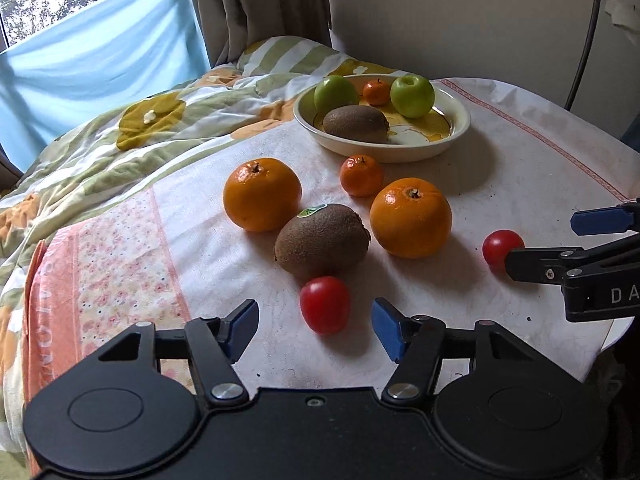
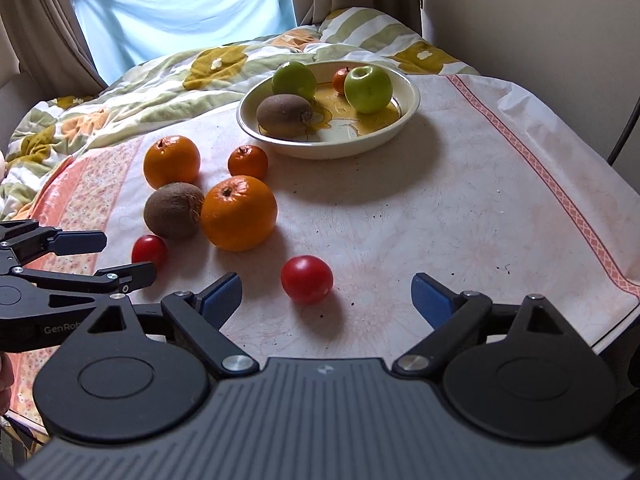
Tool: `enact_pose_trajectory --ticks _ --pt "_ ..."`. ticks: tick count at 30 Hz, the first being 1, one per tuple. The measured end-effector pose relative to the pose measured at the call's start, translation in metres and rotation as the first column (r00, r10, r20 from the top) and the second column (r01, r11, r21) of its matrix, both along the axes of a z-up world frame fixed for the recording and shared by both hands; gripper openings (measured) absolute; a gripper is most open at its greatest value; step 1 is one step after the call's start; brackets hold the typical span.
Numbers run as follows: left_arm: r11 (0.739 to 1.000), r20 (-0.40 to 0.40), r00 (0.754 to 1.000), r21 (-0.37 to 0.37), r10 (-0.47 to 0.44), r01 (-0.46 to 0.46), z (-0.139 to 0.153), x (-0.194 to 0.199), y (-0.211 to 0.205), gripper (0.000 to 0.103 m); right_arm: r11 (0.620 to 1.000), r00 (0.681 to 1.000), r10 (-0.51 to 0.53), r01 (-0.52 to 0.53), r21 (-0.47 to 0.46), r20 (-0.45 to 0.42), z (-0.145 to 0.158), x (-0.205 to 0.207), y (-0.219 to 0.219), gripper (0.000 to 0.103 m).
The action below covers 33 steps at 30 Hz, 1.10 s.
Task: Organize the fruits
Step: 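Grasp a red tomato with the left tool while the right tool grasps another red tomato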
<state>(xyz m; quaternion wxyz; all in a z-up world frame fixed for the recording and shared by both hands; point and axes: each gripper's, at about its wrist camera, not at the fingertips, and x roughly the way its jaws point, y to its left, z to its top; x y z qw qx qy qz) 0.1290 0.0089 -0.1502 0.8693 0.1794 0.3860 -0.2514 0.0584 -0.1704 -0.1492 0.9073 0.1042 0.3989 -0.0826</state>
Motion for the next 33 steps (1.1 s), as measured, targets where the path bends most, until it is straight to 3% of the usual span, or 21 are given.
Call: enact_pose_trajectory --ticks 8,14,19,29,33 --pt "1.0 -0.001 1.0 0.012 -0.006 0.006 -0.01 0.006 -0.008 0.063 1.0 1.0 -0.01 0.01 0.01 -0.009 -0.011 0.008 0.002 0.098" --pt "1.0 -0.031 0.999 -0.003 -0.012 0.012 -0.014 0.012 -0.01 0.034 1.0 1.0 -0.006 0.006 -0.003 -0.016 -0.012 0.011 0.004 0.092" --pt "1.0 -0.028 0.999 0.0 -0.015 0.015 -0.013 0.011 -0.01 0.033 1.0 1.0 -0.002 0.002 -0.011 -0.019 -0.012 0.012 0.004 0.083" --pt "1.0 -0.037 0.999 0.002 0.014 -0.014 -0.013 0.005 -0.003 0.033 1.0 0.999 0.025 -0.025 -0.013 -0.024 -0.015 0.017 0.008 0.074" --pt "0.999 -0.041 0.999 0.001 0.032 -0.032 -0.012 0.003 0.001 0.033 0.999 0.999 0.039 -0.039 -0.018 -0.025 -0.018 0.02 0.01 0.064"
